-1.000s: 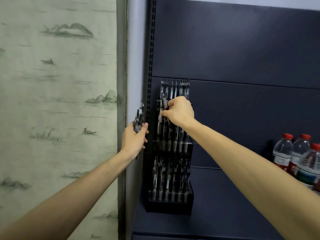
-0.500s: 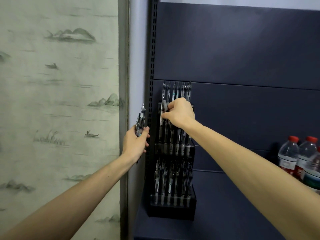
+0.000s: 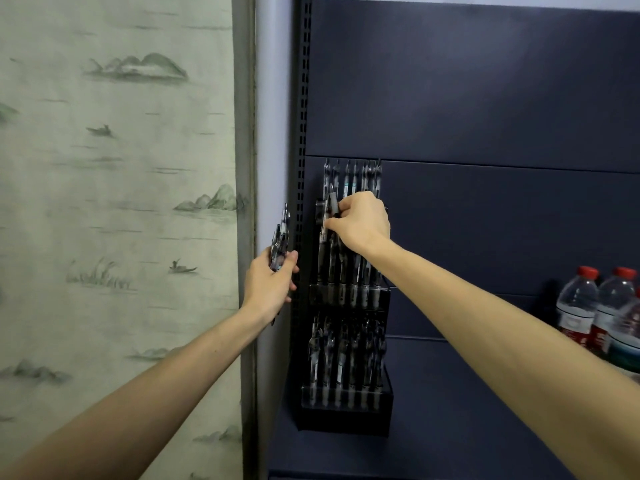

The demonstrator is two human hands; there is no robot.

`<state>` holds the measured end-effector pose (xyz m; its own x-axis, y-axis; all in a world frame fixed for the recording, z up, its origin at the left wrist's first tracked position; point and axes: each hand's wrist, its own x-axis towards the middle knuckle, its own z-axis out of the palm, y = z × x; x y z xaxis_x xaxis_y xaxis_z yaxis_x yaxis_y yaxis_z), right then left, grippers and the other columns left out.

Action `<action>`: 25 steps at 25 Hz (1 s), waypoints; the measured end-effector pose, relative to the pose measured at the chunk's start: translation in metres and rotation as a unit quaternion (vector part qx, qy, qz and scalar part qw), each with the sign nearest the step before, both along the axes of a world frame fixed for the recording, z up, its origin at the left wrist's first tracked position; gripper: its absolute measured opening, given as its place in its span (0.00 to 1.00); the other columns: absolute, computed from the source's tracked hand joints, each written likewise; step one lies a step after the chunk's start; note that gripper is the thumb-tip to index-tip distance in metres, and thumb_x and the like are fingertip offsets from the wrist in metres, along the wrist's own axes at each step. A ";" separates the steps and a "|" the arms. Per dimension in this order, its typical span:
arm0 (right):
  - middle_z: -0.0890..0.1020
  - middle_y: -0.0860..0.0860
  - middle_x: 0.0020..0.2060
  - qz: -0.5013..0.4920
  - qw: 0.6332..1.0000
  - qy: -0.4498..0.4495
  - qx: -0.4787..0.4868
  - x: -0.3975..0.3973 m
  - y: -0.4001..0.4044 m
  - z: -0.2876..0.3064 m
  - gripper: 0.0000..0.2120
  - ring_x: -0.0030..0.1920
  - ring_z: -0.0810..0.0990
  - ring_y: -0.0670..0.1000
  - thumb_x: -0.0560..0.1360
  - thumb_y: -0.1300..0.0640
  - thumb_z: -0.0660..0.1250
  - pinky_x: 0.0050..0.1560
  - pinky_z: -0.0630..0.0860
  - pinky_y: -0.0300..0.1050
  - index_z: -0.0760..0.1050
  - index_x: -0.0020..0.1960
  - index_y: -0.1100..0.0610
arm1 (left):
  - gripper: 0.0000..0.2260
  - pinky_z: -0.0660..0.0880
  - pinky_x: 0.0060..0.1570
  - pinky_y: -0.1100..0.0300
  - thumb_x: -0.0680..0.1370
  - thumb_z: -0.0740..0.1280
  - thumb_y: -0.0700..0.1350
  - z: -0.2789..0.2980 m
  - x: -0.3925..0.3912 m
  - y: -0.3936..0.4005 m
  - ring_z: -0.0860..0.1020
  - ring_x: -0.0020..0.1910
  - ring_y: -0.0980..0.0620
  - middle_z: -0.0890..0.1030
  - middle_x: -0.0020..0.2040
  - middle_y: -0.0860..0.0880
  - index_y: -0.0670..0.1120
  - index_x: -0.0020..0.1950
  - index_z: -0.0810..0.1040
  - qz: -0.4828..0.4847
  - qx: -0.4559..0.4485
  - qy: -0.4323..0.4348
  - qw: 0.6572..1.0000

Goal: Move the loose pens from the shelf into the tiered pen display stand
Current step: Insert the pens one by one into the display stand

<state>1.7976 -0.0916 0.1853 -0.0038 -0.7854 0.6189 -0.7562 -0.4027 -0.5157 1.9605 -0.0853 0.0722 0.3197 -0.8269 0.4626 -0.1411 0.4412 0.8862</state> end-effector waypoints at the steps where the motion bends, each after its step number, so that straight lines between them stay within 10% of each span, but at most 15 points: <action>1: 0.81 0.51 0.30 -0.011 1.000 0.003 0.000 0.002 -0.001 0.000 0.06 0.34 0.82 0.52 0.75 0.58 0.75 0.37 0.81 0.48 0.82 0.39 0.58 | 0.03 0.72 0.25 0.60 0.83 0.68 0.48 -0.002 0.000 -0.001 0.75 0.25 0.58 0.82 0.40 0.50 0.51 0.51 0.77 0.002 0.001 0.003 1.000; 17: 0.82 0.52 0.27 -0.025 0.991 0.091 0.096 0.013 0.003 0.024 0.02 0.26 0.81 0.46 0.76 0.61 0.72 0.32 0.78 0.41 0.82 0.46 0.60 | 0.06 0.73 0.24 0.60 0.83 0.67 0.49 0.007 -0.009 -0.009 0.79 0.32 0.54 0.83 0.47 0.52 0.47 0.56 0.77 0.009 0.020 0.010 1.000; 25: 0.75 0.51 0.26 0.022 0.999 -0.045 0.006 0.002 0.004 0.023 0.23 0.31 0.76 0.52 0.80 0.48 0.68 0.45 0.81 0.50 0.67 0.30 0.56 | 0.07 0.70 0.19 0.63 0.83 0.67 0.47 0.005 -0.006 -0.019 0.80 0.30 0.53 0.85 0.52 0.47 0.44 0.57 0.77 0.011 0.042 0.047 0.998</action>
